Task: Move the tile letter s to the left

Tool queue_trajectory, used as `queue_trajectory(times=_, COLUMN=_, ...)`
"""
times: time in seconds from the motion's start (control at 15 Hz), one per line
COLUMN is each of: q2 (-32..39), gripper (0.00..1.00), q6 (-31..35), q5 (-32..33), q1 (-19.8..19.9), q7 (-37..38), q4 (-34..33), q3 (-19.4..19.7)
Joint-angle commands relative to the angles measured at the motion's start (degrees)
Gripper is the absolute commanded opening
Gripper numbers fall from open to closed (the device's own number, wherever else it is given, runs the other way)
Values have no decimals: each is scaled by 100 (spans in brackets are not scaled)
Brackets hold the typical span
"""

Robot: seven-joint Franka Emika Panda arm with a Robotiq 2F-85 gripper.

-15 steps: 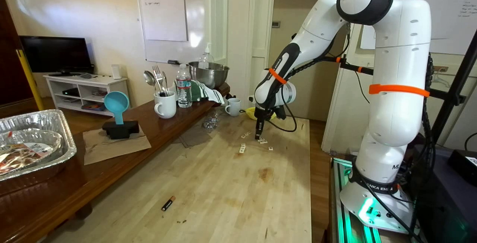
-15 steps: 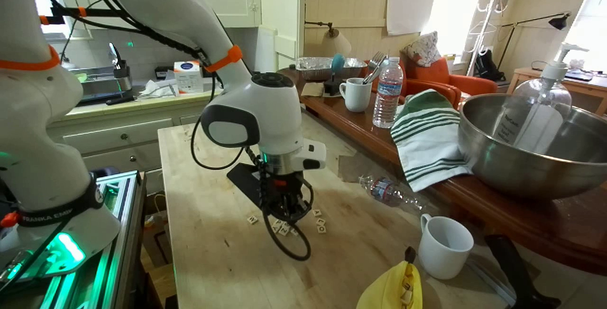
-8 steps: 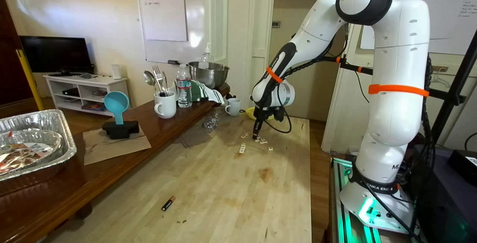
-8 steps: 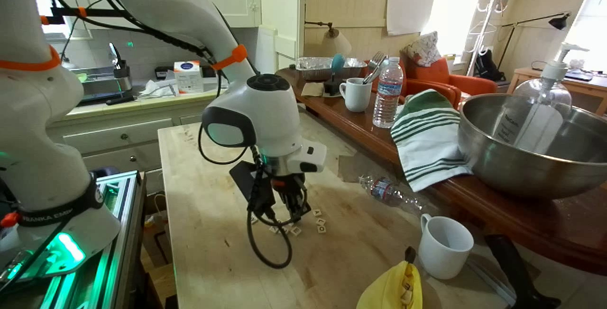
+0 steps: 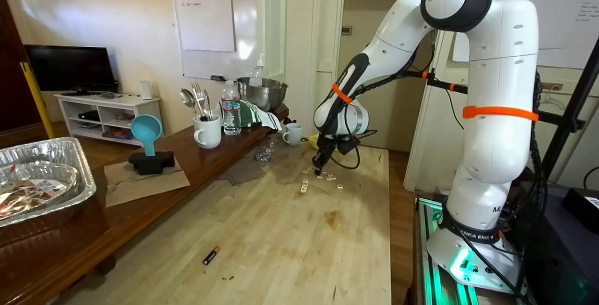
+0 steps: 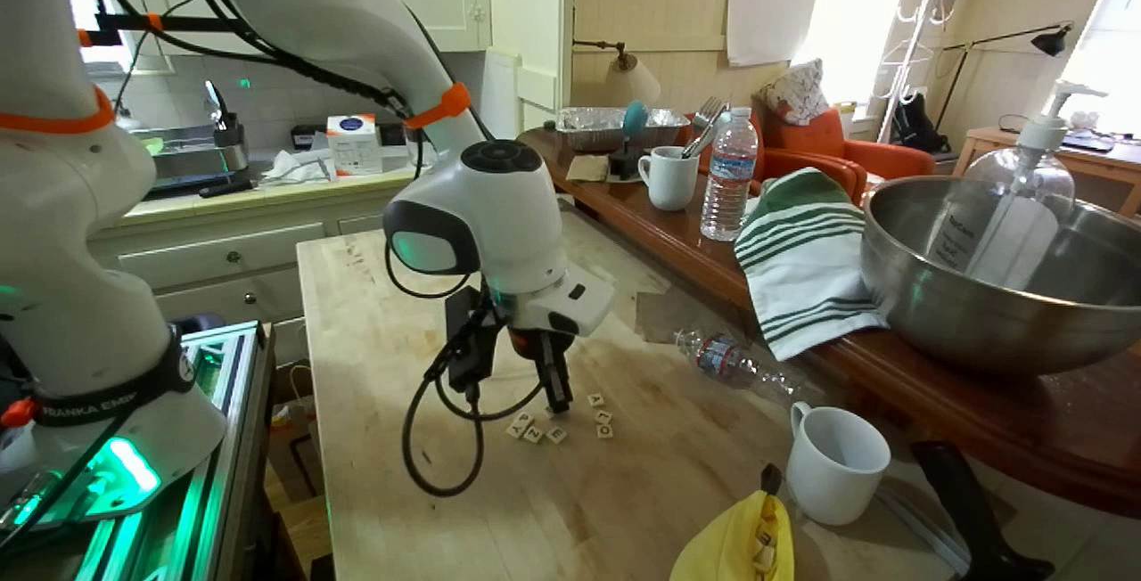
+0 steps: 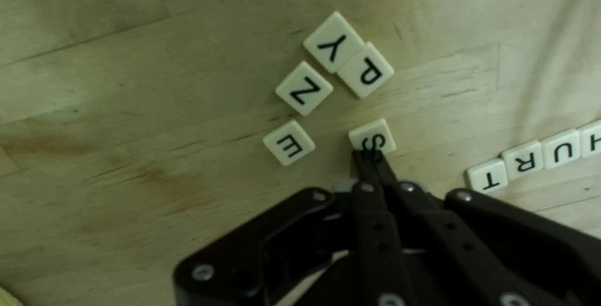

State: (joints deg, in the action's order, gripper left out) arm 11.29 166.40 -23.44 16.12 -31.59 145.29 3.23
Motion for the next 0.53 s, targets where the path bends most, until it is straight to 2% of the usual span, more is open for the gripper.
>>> queue_trajectory(times=0.0, q2=249, gripper=0, q6=212, q5=40, q1=-240, q7=906, q4=-60, q3=143)
queue_trajectory(times=0.27, q2=246, gripper=0, q6=209, q5=285, q1=-467, q7=1899, q4=-29, q3=391)
queue_trajectory(times=0.47, q2=-12, gripper=0, q6=-42, q5=399, q1=-525, q7=2174, q4=3, q3=494)
